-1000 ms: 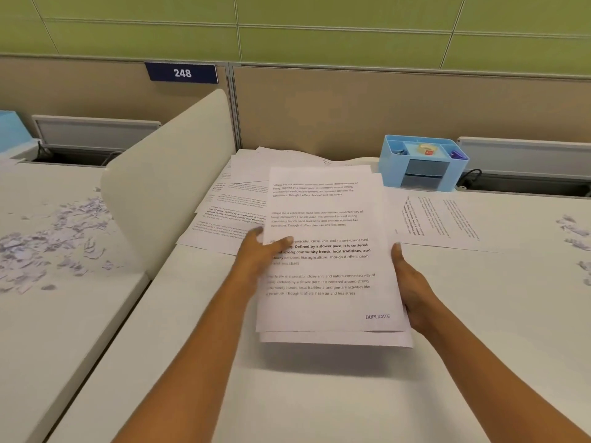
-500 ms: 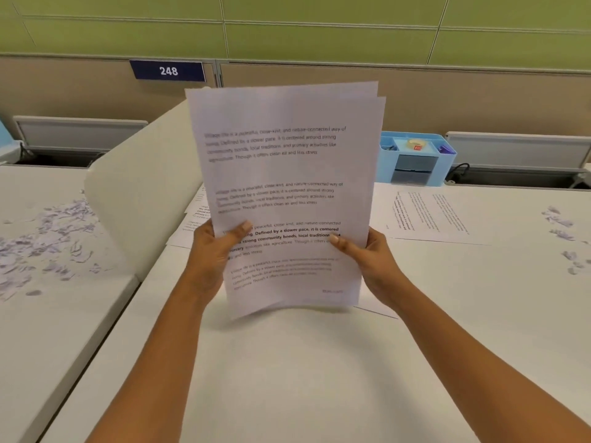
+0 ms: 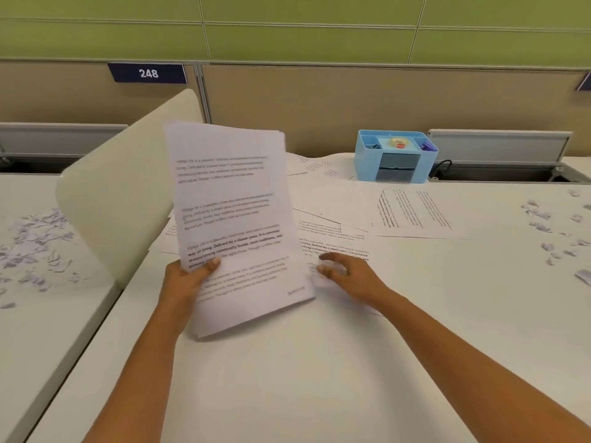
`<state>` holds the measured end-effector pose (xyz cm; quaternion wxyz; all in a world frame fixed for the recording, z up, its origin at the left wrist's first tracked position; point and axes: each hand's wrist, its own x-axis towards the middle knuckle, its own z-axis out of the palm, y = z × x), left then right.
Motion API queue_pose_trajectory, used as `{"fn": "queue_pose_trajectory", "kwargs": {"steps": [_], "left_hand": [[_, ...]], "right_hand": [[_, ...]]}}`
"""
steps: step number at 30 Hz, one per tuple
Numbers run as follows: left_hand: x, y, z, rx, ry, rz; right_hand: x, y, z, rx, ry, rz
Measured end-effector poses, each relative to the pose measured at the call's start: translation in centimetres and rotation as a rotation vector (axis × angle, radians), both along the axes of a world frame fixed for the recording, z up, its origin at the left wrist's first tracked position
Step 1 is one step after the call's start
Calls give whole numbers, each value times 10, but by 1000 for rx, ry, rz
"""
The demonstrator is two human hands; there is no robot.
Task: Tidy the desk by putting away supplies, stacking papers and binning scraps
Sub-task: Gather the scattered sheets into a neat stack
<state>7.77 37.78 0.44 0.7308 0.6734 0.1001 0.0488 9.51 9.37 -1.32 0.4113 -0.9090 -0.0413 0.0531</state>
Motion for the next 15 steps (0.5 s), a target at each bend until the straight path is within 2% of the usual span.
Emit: {"fn": "queue_pose_trajectory", "kwargs": {"steps": [2,4,10,15], "left_hand": [[0,5,-2,-24,13,48],[0,6,-2,-62,29,77],[0,-3,-3,-185,55,146],[-4,-24,-7,-175,86,138]], "right_hand": [[1,-13,-9,-242,-36,88],[-1,-25,-13,-323,-68,169],[-18,-64,-1,-155,-9,166],[-14,-87,14,-156,-46,63]]}}
